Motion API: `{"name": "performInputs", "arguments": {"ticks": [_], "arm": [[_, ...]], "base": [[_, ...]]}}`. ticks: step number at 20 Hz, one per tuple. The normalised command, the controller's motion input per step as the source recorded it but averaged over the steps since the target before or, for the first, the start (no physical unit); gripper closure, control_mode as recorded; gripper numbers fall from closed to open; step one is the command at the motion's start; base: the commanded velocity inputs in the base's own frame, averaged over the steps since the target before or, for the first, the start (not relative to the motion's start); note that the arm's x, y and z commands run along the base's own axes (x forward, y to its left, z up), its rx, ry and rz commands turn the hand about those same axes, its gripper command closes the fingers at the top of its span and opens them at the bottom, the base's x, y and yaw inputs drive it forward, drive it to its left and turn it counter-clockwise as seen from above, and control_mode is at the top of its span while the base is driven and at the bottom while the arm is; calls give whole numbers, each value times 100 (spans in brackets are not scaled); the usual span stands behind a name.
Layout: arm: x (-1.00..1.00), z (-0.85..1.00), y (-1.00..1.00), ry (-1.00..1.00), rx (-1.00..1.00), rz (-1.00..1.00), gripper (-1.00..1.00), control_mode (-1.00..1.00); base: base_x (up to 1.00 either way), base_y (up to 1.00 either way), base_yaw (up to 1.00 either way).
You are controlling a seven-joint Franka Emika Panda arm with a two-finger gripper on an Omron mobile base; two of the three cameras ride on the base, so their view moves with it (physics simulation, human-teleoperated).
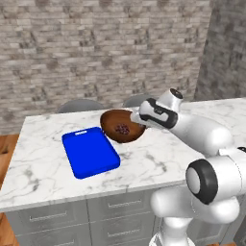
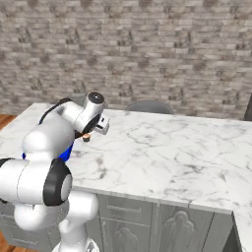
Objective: Place the bowl with cake and the cupcake onto the tray.
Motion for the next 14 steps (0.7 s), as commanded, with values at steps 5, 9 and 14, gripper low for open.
{"name": "performInputs", "arguments": {"ticks": [5,9,14], "arm": [[47,-2,100,0,-1,-1,100,-100],[50,-14,100,0,-5,-3,100,-100],[35,-13,53,0,-9,-3,100,-100]], "base": [[0,0,0],[0,0,0],[0,0,0]]}}
